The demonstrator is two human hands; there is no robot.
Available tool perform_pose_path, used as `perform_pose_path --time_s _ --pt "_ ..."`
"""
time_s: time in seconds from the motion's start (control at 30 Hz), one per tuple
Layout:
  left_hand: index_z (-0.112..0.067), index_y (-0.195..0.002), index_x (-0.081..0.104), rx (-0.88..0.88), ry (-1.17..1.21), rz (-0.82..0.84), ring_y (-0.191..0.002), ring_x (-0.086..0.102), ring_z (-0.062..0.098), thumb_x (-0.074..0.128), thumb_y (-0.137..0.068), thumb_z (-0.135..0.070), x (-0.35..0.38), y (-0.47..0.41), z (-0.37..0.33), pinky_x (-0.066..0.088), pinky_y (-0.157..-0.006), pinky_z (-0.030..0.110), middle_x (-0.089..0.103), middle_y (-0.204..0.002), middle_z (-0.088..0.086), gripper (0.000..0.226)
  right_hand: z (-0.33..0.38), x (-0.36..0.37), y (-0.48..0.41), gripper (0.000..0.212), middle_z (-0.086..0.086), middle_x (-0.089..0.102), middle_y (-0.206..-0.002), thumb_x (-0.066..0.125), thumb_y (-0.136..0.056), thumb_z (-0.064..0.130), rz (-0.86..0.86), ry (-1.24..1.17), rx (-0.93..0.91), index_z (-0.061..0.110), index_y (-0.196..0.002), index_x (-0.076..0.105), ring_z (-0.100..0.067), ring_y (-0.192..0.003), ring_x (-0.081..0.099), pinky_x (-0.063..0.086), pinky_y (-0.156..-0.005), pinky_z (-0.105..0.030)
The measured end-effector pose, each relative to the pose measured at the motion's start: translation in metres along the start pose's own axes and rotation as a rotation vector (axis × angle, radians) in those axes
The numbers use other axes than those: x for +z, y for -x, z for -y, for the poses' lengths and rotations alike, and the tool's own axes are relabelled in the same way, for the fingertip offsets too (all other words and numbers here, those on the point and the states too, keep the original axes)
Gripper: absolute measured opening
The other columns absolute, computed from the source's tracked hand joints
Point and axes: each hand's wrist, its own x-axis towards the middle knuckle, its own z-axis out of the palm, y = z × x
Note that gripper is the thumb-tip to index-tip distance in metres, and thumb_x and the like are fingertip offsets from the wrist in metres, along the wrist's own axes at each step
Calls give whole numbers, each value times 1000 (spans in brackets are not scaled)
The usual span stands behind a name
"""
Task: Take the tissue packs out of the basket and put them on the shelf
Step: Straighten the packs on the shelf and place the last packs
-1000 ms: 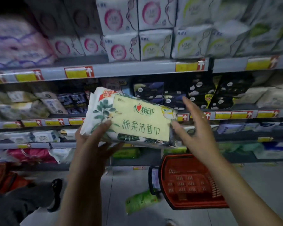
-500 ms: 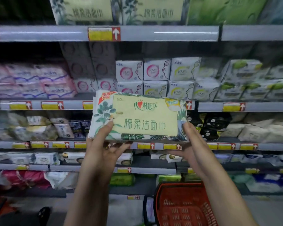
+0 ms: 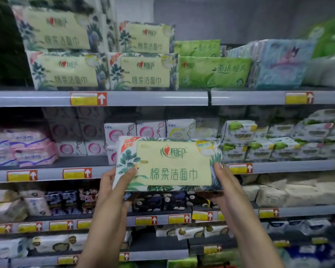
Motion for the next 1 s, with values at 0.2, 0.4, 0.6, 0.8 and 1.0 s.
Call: perform_pose_path --time_s 0.2,0.4,0.6,0.8,1.0 --pt "-15 -114 53 65 78 25 -113 62 19 66 -72 -39 49 -26 3 43 -100 42 71 -112 -1 50 34 -29 -32 84 22 36 -146 68 -54 78 10 15 -72 51 -130 43 -11 -137 34 26 -114 -49" --pt "-17 -117 57 112 143 4 -106 66 18 64 -72 -35 76 -43 -1 47 -95 40 73 -108 -2 48 57 -45 -58 63 19 41 -144 71 -43 79 60 31 -51 67 -100 45 -16 -134 40 33 -110 -52" --pt "-20 -128 53 114 156 -28 -110 64 24 68 -68 -36 76 -57 -5 46 -97 44 69 -118 3 63 64 -42 -75 81 13 50 -134 77 -39 74 91 27 -93 57 -109 40 -16 -118 54 40 -106 -49" --pt "-22 -123 54 142 133 -19 -109 65 16 72 -67 -40 64 -65 -22 47 -95 38 68 -120 -1 62 62 -20 -79 82 26 51 -120 77 -25 78 86 18 -103 62 -98 45 -14 -120 49 40 -106 -48" --pt "-40 -118 57 250 38 6 -121 57 16 81 -48 -66 60 -74 -43 41 -105 46 54 -137 -8 78 68 -1 -84 82 25 53 -116 80 -29 74 55 -29 -131 56 -101 47 -15 -122 49 35 -109 -50"
